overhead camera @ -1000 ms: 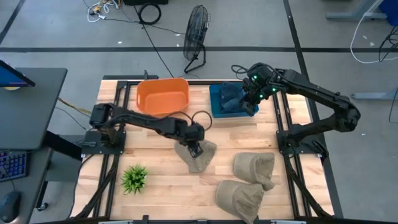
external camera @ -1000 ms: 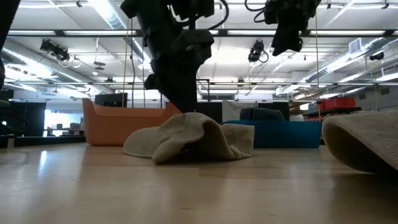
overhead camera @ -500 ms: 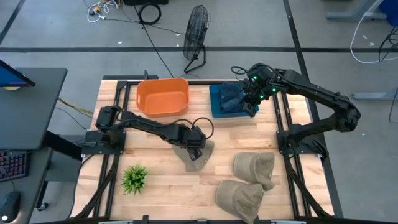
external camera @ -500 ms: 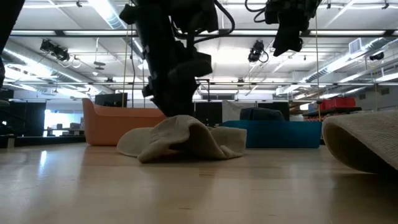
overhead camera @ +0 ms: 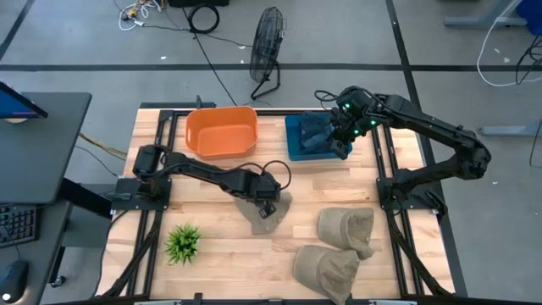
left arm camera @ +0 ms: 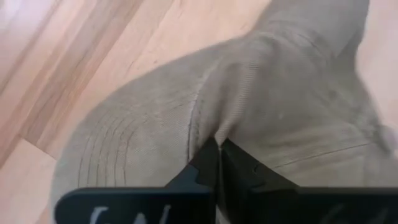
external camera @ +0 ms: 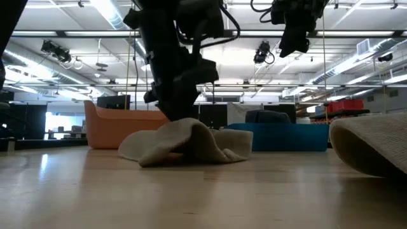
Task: Pick & Place hat
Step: Put the top left brown cap into the orange bin
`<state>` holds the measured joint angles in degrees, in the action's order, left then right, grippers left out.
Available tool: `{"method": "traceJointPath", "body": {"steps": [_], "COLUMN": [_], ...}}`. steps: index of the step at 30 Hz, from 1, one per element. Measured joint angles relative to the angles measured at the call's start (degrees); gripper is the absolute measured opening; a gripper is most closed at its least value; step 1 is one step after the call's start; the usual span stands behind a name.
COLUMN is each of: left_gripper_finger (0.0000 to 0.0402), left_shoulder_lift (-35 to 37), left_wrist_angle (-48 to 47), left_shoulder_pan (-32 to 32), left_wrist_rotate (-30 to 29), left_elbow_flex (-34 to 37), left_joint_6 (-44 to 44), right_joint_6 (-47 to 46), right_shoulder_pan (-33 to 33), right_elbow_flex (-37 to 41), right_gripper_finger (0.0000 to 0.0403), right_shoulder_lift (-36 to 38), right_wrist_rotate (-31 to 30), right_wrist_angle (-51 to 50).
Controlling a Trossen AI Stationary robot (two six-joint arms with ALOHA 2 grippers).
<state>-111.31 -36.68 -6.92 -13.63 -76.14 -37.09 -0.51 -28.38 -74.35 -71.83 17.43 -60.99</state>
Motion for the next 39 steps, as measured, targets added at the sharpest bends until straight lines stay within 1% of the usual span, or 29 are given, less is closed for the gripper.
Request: {"method": "traceJointPath", "body": {"steps": [5,8,13,18,23,28,32,36,39], "left_gripper_finger": [0.0006,0.0005,0.0005,0.0004,0.0004,0.0004,0.0003,0.0003,0.0003], "left_shoulder_lift": [4.39,8.3,15.6,22.24,28.22,32.77,34.95,35.3,34.59], "left_wrist_angle": [-0.27,-0.26,-1.22,-5.62,-10.37,-14.43,-19.87,-26.76,-27.7], "left_shoulder_pan": [0.0,-0.01,0.07,0.89,3.27,8.61,14.78,22.06,26.95], "left_wrist_rotate": [0.92,1.65,1.14,-3.36,-11.03,-16.37,-19.16,-19.69,-19.81], "left_elbow_flex": [0.07,0.07,0.04,0.02,0.02,-0.04,-0.07,-0.07,-0.04], "left_joint_6": [-4.28,-7.75,-11.48,-14.89,-17.77,-17.85,-17.78,-15.59,-11.56], "right_joint_6": [0.31,0.72,1.01,1.01,1.03,1.08,1.18,1.18,1.18], "right_shoulder_pan": [0.0,0.0,0.0,-0.01,0.0,-0.02,-0.02,-0.02,-0.02], "right_elbow_flex": [0.0,0.0,0.0,0.0,0.0,0.0,0.0,0.0,0.0], "right_gripper_finger": [0.0155,0.0155,0.0155,0.0155,0.0155,0.0155,0.0155,0.0155,0.0155], "right_shoulder_lift": [-0.02,0.0,0.0,0.0,0.0,0.0,0.0,0.0,0.0], "right_wrist_rotate": [0.0,0.0,0.01,0.02,0.02,0.02,0.02,0.02,0.02], "right_wrist_angle": [-0.26,-0.39,-0.46,-0.44,-0.44,-0.42,-0.42,-0.39,-0.37]}}
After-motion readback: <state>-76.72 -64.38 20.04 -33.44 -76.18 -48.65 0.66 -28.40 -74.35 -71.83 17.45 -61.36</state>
